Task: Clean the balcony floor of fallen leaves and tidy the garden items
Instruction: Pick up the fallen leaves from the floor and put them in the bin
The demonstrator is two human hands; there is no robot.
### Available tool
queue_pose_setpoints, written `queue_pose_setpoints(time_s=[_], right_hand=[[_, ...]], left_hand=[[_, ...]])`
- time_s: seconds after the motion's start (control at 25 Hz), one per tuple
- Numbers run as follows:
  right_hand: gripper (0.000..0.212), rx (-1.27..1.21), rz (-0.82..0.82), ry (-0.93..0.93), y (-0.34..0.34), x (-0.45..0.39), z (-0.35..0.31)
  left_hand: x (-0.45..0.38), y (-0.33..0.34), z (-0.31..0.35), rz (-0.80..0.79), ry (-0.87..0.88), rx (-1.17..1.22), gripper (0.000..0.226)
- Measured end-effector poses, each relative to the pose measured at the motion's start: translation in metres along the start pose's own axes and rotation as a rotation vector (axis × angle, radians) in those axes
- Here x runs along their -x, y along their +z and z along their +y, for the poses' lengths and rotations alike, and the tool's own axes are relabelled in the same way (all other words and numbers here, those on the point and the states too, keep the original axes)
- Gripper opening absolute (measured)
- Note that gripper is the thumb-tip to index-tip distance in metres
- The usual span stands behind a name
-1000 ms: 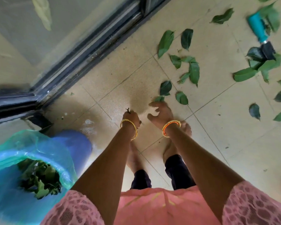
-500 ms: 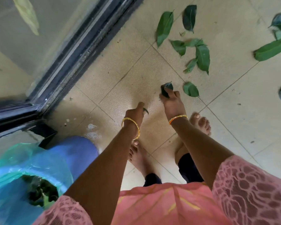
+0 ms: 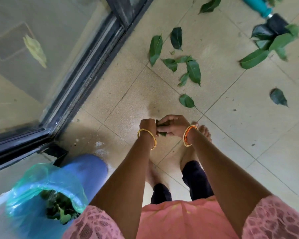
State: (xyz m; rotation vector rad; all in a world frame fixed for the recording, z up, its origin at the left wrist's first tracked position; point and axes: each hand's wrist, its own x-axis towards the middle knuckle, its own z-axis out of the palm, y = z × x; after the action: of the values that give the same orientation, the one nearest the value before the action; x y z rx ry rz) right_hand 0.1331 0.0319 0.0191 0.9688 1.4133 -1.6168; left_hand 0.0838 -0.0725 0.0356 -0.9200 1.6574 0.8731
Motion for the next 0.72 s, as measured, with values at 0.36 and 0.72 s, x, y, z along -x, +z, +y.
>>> queue_pose_setpoints(time_s=[0.36, 0.72], right_hand=[[0.019, 0.347, 0.207, 0.006, -0.011, 0.014, -0.04], [0.039, 0.66, 0.3, -0.126, -0.074, -0.021, -0.035]], left_hand=[[0.031, 0.026, 0.021, -0.016, -0.106, 0.103, 0.026], [-0.004, 0.03, 0.04, -0.078, -0.157, 0.186, 0.027]])
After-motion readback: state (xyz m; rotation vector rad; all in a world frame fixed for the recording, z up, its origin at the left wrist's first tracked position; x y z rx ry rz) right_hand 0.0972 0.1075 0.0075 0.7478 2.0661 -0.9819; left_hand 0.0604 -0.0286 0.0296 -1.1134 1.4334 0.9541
